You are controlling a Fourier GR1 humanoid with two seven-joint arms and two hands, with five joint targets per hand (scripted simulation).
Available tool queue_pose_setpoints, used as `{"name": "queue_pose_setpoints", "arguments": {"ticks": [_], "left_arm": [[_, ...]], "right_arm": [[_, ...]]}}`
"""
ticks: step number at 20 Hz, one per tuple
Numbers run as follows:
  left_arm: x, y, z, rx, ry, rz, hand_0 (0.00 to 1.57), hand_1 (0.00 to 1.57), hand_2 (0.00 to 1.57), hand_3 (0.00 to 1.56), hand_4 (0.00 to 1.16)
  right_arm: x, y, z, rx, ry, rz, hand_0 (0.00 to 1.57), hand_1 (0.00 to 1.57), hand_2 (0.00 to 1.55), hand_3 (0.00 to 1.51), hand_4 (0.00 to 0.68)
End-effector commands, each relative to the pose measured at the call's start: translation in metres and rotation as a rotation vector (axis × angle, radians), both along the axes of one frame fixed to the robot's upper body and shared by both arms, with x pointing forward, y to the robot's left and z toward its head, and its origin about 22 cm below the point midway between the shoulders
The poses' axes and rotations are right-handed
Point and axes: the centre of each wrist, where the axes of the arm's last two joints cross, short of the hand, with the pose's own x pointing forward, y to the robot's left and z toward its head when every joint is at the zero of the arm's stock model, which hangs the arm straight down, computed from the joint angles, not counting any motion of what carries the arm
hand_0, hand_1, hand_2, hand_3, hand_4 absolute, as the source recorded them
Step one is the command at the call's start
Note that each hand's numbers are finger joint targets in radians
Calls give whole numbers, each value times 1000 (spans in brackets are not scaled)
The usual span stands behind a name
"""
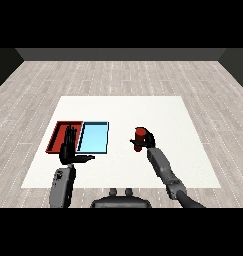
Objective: Pick the red can and put it in the red box
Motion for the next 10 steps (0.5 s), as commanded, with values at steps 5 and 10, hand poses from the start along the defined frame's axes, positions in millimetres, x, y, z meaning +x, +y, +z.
{"name": "queue_pose_setpoints", "arguments": {"ticks": [5, 10], "left_arm": [[3, -5, -2, -6, -9, -21, 0, 0, 0, 0, 0], [3, -19, 3, -17, -6, -15, 0, 0, 0, 0, 0]], "right_arm": [[-10, 11, -2, -75, -5, -42, 1460, 1460, 1446, 1401, 587], [0, 10, 1, -104, -64, -9, 1438, 1438, 1434, 1373, 599]]}}
